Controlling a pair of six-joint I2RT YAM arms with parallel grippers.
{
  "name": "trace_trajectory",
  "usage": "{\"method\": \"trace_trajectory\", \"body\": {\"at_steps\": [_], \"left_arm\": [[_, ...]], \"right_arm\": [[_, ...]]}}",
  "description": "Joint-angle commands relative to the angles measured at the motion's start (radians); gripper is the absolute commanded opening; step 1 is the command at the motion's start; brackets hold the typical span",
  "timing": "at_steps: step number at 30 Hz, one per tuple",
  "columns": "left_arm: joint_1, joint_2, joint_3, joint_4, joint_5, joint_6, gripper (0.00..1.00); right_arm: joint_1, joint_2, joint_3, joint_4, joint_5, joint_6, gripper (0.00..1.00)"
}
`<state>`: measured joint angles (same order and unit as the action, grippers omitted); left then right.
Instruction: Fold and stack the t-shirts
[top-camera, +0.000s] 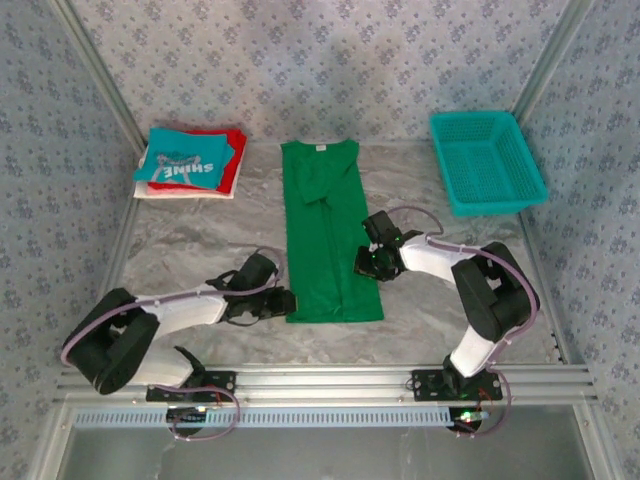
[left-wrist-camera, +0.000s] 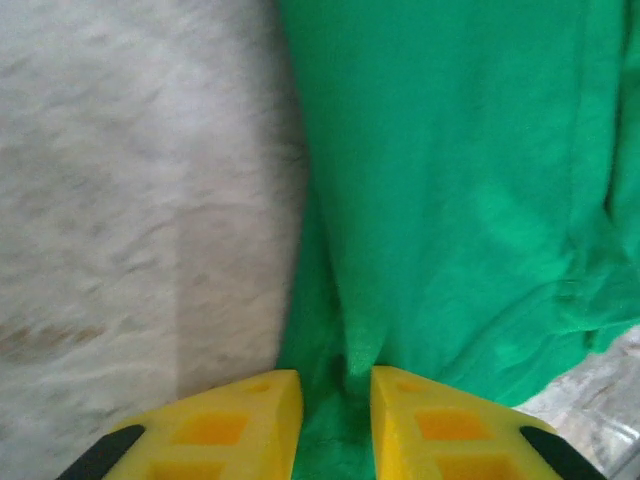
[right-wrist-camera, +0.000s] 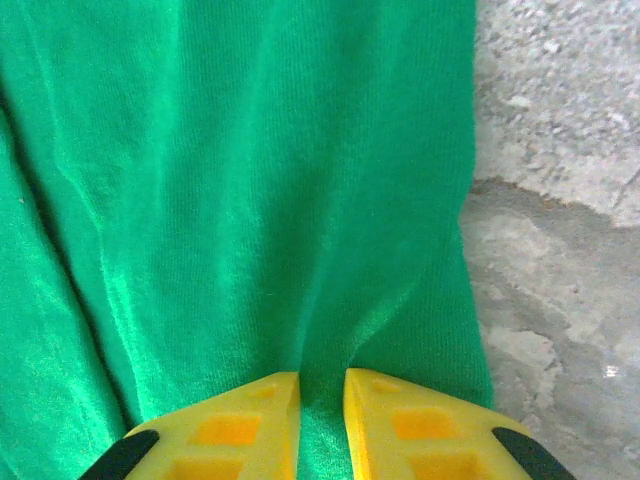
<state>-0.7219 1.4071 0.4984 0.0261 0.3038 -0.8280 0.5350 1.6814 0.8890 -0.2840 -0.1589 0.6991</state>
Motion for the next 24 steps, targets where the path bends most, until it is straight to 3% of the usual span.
{"method": "trace_trajectory", "body": {"at_steps": [1, 4, 10, 18, 19, 22, 23, 24], "left_arm": [[0.0, 0.056, -0.016, 0.035, -0.014, -0.01, 0.11], [0.022, 0.07, -0.056, 0.097, -0.008, -0.049, 0.0], [0.027, -0.012, -0.088, 0.073, 0.002, -0.082, 0.0], [0.045, -0.247, -0.162, -0.071, -0.075, -0.101, 0.0], [0.05, -0.266, -0.173, -0.075, -0.083, -0.106, 0.03], [0.064, -0.295, -0.207, -0.075, -0.087, -0.114, 0.42], [0.065, -0.298, -0.211, -0.076, -0.087, -0.109, 0.49], [0.065, -0.301, -0.21, -0.086, -0.089, -0.106, 0.49]], "right_arm": [[0.022, 0.065, -0.02, -0.05, -0.025, 0.012, 0.22], [0.035, 0.082, -0.019, -0.046, -0.027, 0.018, 0.22], [0.029, 0.038, -0.007, -0.08, 0.002, 0.007, 0.22], [0.008, -0.008, -0.024, -0.107, 0.035, -0.001, 0.23], [0.008, -0.007, -0.028, -0.106, 0.036, -0.001, 0.23], [0.005, -0.001, -0.032, -0.107, 0.036, -0.003, 0.23], [0.005, -0.001, -0.034, -0.109, 0.036, -0.003, 0.23], [0.004, -0.004, -0.033, -0.113, 0.037, -0.004, 0.23]]}}
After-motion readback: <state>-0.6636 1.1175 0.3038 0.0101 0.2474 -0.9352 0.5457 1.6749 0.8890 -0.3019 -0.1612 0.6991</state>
